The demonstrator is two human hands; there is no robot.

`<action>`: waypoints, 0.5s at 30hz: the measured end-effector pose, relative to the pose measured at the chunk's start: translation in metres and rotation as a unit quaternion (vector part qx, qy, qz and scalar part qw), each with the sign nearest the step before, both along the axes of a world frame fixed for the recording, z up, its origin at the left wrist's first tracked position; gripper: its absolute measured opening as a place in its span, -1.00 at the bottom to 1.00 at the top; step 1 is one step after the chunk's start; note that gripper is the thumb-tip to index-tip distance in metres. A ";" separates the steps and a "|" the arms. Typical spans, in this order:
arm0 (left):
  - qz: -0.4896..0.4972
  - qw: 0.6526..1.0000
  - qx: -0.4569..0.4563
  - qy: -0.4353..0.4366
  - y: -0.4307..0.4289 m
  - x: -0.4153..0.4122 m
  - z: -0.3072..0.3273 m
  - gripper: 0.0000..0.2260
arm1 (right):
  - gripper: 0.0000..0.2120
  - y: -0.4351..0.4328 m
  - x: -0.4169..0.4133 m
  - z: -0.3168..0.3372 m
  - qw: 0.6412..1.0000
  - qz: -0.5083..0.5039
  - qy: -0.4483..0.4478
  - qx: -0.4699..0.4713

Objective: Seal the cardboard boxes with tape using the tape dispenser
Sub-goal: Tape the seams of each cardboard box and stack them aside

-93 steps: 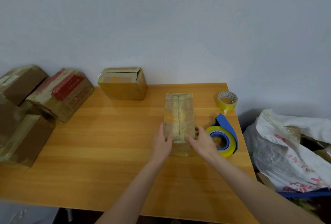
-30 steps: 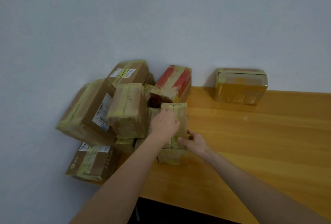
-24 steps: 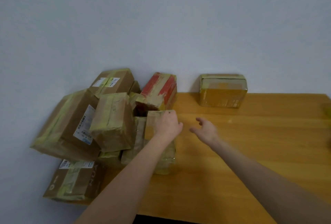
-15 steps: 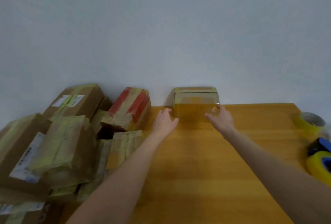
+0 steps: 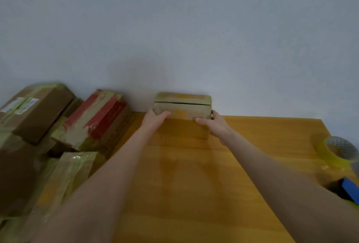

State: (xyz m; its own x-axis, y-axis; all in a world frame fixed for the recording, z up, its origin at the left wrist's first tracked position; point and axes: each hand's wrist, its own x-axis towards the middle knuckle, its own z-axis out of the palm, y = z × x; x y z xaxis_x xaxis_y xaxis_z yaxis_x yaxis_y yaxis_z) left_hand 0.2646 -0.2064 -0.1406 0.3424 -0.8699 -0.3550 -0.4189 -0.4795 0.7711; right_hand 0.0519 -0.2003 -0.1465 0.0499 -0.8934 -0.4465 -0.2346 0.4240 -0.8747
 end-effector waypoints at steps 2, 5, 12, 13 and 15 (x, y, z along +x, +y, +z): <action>0.016 1.000 -0.011 -0.012 0.006 -0.006 -0.003 -0.31 | -0.36 0.003 -0.010 -0.002 1.000 -0.023 -0.009 -0.007; 0.029 0.998 -0.046 -0.014 0.027 -0.020 -0.001 -0.38 | -0.38 0.013 -0.031 0.001 0.996 -0.082 0.012 -0.022; 0.057 0.993 -0.104 0.010 0.107 -0.077 0.013 -0.56 | -0.44 0.092 -0.086 0.022 0.986 -0.148 0.042 -0.066; 0.057 0.992 -0.107 0.017 0.120 -0.086 0.016 -0.57 | -0.39 0.108 -0.094 0.025 0.985 -0.146 0.046 -0.075; 0.056 0.991 -0.113 0.048 0.146 -0.104 0.018 -0.56 | -0.37 0.140 -0.111 0.027 0.986 -0.131 0.055 -0.083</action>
State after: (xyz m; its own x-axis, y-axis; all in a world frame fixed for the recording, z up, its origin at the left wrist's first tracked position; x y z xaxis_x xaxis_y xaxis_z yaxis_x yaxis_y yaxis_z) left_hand 0.1609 -0.0604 -0.1226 0.4159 -0.8891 -0.1911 -0.2924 -0.3297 0.8976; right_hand -0.0586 -0.0607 -0.1193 -0.2321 -0.9308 -0.2825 -0.2337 0.3353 -0.9127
